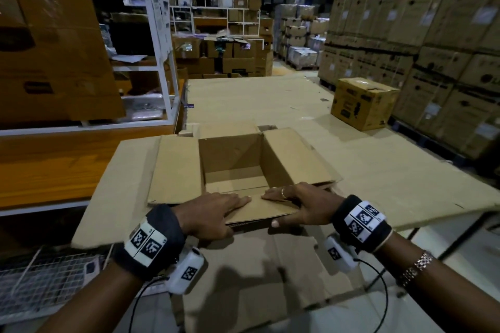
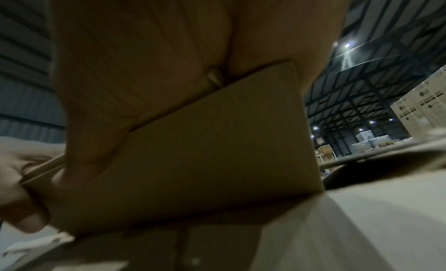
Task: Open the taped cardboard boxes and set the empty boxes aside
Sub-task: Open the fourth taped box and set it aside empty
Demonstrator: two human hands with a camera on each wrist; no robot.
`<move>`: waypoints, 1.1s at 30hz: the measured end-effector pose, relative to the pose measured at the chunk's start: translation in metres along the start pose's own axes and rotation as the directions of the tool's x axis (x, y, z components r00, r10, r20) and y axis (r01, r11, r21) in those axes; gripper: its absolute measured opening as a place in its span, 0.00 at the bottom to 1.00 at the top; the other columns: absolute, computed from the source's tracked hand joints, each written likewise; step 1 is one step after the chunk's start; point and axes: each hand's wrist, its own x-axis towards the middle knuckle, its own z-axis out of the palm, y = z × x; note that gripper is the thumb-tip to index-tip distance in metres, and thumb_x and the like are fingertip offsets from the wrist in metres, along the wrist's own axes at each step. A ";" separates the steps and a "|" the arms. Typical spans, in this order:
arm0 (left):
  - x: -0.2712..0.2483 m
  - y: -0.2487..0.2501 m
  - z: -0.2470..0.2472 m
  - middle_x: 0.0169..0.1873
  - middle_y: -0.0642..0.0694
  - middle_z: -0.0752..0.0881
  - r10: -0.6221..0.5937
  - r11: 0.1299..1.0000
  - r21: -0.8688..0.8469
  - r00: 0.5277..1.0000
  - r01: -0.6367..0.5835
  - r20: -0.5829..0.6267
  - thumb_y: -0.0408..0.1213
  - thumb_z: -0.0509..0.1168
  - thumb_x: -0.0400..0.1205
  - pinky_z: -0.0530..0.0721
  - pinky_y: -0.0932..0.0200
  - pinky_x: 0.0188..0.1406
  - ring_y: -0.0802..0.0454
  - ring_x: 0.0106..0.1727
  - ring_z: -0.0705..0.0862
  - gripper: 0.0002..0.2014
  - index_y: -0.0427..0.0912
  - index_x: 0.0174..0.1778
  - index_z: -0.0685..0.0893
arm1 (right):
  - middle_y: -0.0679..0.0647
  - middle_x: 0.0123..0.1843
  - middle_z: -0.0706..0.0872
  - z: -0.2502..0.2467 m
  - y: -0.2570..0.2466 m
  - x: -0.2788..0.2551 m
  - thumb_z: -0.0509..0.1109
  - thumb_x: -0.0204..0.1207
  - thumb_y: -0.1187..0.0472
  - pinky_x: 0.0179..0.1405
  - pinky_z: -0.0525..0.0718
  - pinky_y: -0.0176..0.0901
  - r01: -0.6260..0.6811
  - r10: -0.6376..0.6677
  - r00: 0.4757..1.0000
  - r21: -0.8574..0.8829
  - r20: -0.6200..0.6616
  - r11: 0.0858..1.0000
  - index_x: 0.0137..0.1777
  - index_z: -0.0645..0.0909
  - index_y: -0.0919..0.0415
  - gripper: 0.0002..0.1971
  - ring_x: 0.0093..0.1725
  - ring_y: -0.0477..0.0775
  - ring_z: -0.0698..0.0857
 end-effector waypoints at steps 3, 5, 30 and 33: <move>-0.003 0.000 0.009 0.89 0.47 0.54 -0.024 0.999 0.025 1.000 0.024 0.004 0.51 0.68 0.83 0.60 0.49 0.84 0.45 0.87 0.59 0.45 0.59 0.90 0.45 | 0.47 0.85 0.71 0.013 -0.002 -0.003 0.71 0.74 0.29 0.78 0.67 0.37 0.016 -0.018 0.998 -0.039 -0.056 0.999 0.85 0.69 0.45 0.41 0.82 0.46 0.71; -0.003 -0.001 0.017 0.90 0.47 0.50 -0.038 0.998 0.050 0.999 0.039 -0.019 0.53 0.68 0.82 0.59 0.45 0.86 0.43 0.88 0.56 0.47 0.60 0.89 0.42 | 0.49 0.86 0.70 0.020 -0.002 -0.005 0.68 0.74 0.26 0.81 0.68 0.44 0.010 -0.019 0.996 -0.100 -0.091 0.995 0.85 0.67 0.45 0.43 0.83 0.47 0.69; 0.075 0.150 0.017 0.63 0.52 0.87 -0.106 0.937 -0.309 0.708 -0.164 -0.698 0.55 0.62 0.86 0.84 0.51 0.60 0.50 0.63 0.84 0.20 0.51 0.70 0.83 | 0.44 0.63 0.88 0.006 0.045 -0.114 0.71 0.78 0.39 0.55 0.87 0.50 -0.047 0.150 0.754 0.176 -0.639 0.983 0.71 0.83 0.49 0.25 0.60 0.44 0.86; 0.110 0.201 0.032 0.60 0.55 0.89 -0.160 0.860 -0.438 0.676 -0.262 -0.719 0.54 0.65 0.83 0.87 0.52 0.56 0.57 0.58 0.87 0.20 0.53 0.69 0.85 | 0.41 0.62 0.87 0.013 0.077 -0.157 0.72 0.77 0.38 0.54 0.87 0.49 -0.074 0.260 0.697 0.294 -0.668 0.953 0.71 0.84 0.47 0.25 0.60 0.40 0.85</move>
